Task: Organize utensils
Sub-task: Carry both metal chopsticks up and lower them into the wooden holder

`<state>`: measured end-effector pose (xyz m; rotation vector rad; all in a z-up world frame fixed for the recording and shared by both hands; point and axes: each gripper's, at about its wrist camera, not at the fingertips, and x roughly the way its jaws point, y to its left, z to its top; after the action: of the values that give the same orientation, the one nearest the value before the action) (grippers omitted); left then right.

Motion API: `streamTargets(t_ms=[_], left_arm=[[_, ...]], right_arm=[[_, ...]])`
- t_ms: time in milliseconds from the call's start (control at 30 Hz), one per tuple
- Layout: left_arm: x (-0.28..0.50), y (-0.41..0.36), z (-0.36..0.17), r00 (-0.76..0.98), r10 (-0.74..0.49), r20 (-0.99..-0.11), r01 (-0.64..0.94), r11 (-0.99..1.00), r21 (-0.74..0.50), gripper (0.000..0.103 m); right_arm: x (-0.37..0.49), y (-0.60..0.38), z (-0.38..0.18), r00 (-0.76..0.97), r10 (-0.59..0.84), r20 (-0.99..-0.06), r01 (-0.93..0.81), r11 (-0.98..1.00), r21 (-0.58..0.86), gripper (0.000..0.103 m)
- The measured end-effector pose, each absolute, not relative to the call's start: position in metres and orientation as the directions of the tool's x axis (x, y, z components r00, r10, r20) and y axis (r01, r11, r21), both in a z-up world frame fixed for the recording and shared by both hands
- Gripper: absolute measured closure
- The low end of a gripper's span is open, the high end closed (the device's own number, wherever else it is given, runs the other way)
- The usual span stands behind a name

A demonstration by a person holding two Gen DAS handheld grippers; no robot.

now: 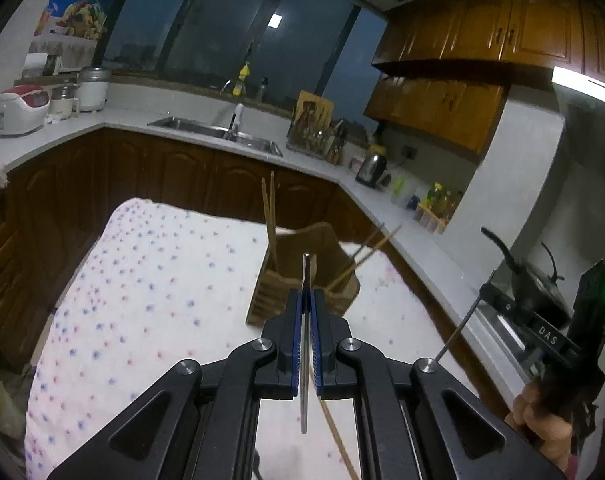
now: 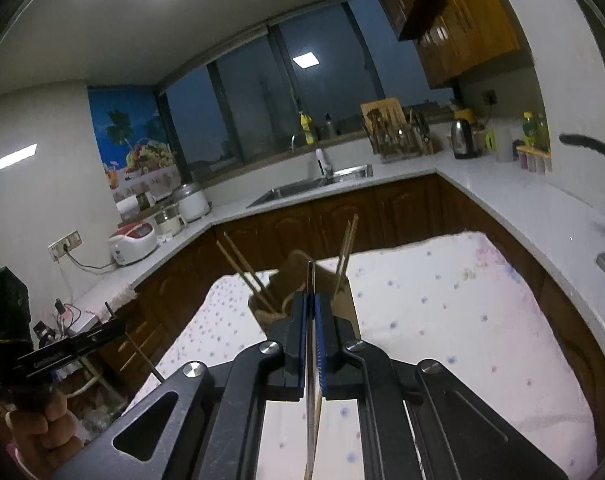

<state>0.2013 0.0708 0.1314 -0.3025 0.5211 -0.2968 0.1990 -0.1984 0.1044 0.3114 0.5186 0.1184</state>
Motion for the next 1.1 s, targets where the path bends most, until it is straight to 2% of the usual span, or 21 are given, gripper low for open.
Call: streamTargets(t_ms=[333, 600, 900, 1100], left_arm=[[0.249, 0.077, 0.149, 0.870, -0.335, -0.361, 0.213, 0.917, -0.339, 0.101], [0.300, 0.077, 0.158, 0.908, -0.303, -0.289, 0.207, 0.924, -0.320, 0.101], [0.359, 0.061, 0.123, 0.930, -0.248, -0.271, 0.155, 0.933, -0.323, 0.101], [0.378, 0.036, 0.079, 0.928, -0.225, -0.297, 0.127, 0.941, -0.315, 0.101]], right_arm=[[0.248, -0.204, 0.134, 0.925, 0.168, -0.341, -0.051, 0.944, 0.326, 0.099], [0.294, -0.210, 0.142, 0.948, 0.148, -0.281, -0.044, 0.938, 0.343, 0.099], [0.325, -0.212, 0.120, 0.955, 0.110, -0.276, -0.017, 0.947, 0.320, 0.099], [0.331, -0.215, 0.087, 0.948, 0.096, -0.305, 0.015, 0.939, 0.342, 0.099]])
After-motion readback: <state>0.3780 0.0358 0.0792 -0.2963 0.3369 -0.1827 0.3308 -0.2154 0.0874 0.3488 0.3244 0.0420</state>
